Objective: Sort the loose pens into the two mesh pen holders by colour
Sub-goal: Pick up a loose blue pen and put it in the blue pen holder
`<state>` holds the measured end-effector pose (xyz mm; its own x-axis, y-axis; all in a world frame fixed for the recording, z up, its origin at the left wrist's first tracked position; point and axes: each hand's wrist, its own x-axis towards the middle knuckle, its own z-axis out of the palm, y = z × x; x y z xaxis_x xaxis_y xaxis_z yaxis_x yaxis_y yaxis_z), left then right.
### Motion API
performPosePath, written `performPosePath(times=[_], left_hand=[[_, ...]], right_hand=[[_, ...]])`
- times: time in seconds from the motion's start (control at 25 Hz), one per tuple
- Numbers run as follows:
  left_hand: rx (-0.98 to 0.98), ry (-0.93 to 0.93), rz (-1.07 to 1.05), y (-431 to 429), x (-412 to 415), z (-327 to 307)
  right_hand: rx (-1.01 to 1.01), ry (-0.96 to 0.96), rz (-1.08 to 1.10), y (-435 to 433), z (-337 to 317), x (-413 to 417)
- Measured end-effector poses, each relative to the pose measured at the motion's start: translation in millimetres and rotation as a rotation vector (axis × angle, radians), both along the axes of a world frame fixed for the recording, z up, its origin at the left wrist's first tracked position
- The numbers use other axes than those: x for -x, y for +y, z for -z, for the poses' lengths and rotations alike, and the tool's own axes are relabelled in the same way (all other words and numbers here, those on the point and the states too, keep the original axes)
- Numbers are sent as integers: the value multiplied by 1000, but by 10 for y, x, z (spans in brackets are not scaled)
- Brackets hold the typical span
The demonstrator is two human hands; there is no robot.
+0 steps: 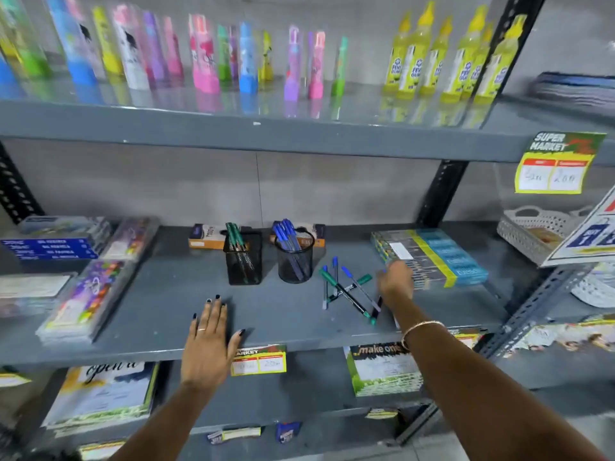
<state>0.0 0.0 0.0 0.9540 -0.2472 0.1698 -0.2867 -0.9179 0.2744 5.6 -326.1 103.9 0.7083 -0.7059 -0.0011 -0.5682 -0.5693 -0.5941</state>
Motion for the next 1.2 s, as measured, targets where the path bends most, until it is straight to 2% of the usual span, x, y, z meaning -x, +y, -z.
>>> performPosePath(times=[0.28, 0.48, 0.68, 0.84, 1.0, 1.08, 1.2], left_hand=[[-4, -49, -73, 41, -124, 53], [10, -11, -80, 32, -107, 12], [14, 1, -91, 28, -103, 2], [5, 11, -98, 22, -103, 8], [2, 4, -95, 17, -106, 11], [0, -4, -93, 21, -122, 20], [-2, -11, -93, 22, -132, 33]], right_hand=[[10, 116, 40, -160, 254, -63], [15, 178, 54, -208, 309, -94], [18, 170, 57, -204, 279, -101], [56, -5, 40, -25, -10, -285], [-40, -298, -89, 435, -541, -747], [-12, -418, -181, 713, -759, -993], [100, -364, -323, 996, -775, -1280]])
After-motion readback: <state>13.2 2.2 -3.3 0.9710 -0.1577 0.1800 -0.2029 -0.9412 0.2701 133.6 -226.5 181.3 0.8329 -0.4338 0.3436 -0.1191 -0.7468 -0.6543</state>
